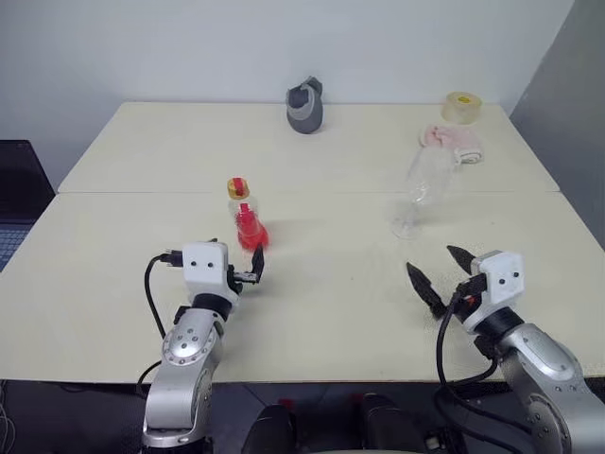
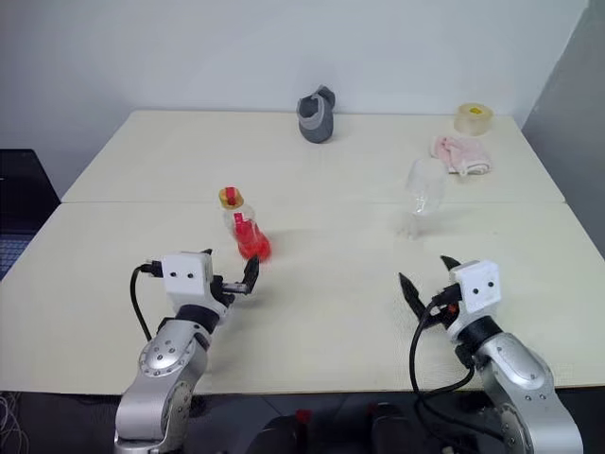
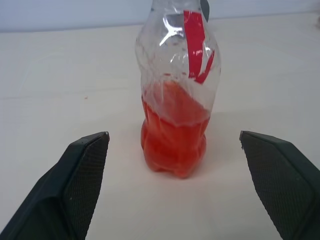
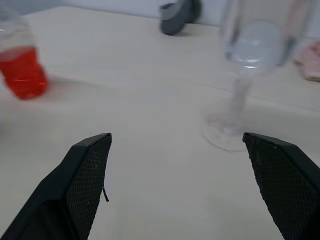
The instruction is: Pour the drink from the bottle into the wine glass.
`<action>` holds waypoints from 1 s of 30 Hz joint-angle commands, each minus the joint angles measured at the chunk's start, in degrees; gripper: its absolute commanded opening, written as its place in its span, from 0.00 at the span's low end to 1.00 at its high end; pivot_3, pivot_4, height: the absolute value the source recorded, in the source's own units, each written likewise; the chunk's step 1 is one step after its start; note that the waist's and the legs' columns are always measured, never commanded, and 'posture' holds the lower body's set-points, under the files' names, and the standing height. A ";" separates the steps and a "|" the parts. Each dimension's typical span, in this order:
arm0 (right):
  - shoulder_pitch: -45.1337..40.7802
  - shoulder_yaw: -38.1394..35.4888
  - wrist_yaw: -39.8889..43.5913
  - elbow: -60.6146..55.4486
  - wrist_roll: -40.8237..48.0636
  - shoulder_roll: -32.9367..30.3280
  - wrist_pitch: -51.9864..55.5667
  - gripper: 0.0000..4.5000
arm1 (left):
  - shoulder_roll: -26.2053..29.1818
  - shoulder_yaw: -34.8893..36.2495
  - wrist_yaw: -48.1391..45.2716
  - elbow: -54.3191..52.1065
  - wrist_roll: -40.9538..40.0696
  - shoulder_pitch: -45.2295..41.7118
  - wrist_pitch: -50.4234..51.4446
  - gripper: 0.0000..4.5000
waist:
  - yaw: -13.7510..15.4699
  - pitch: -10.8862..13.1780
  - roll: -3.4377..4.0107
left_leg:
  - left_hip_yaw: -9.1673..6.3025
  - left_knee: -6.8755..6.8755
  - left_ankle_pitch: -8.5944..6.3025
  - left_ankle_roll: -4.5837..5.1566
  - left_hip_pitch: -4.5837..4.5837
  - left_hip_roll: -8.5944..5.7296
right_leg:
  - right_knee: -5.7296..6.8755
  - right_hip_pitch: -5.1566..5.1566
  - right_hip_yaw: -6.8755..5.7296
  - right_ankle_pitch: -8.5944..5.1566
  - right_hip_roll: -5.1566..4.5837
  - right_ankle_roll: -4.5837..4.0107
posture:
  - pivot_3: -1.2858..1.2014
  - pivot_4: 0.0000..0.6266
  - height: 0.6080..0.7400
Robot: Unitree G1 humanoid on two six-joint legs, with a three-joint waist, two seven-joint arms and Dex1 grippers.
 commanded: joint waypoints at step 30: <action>-6.40 -0.74 20.97 2.26 11.53 -17.37 -5.43 1.00 | -0.74 -0.13 -1.65 38.68 2.76 -22.28 -28.16 1.00 | 0.42 0.14 -0.19 | -0.14 0.07 0.00 0.00 0.04 -0.02 | -0.02 0.20 -0.25 0.01 -0.07 -0.01 | 0.52 0.24 1.00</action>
